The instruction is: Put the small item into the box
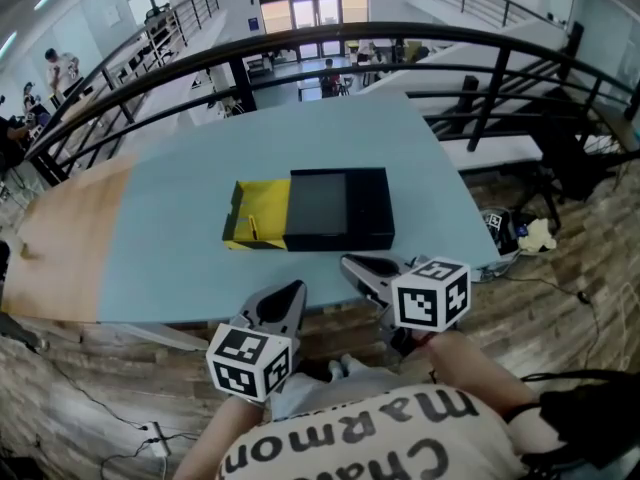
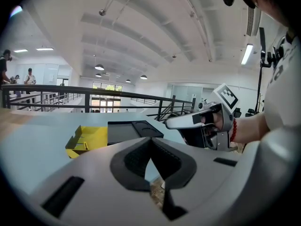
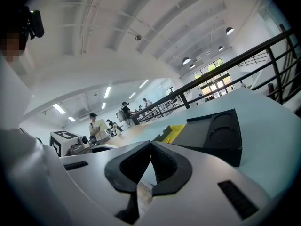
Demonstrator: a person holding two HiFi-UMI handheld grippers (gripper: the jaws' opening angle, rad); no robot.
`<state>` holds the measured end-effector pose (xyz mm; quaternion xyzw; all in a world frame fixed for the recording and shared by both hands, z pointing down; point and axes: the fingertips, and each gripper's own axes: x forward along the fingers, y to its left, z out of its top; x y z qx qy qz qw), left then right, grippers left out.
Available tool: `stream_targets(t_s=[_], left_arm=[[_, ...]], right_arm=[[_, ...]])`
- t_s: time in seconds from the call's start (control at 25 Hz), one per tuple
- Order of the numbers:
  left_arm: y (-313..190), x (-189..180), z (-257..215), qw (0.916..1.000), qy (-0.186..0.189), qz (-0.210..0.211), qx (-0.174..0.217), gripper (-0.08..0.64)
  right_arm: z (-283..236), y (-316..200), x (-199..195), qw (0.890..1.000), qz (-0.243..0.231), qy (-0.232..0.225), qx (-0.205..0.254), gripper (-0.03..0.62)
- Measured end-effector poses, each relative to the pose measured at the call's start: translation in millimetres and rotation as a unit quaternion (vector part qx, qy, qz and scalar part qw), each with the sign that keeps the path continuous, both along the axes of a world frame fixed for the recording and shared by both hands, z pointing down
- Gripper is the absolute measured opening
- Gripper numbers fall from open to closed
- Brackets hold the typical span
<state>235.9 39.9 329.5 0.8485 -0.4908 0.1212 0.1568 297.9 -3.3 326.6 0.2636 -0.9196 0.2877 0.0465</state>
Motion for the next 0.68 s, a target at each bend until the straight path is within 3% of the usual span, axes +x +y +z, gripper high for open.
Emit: stream_targets(t_s=[0.68], left_arm=[[-11.0, -23.4, 6.7, 1.0, 0.007, -0.001, 0.0, 0.0]], right_arm=[[2.7, -9.9, -24.2, 1.0, -0.002, 0.009, 0.009, 0.034]])
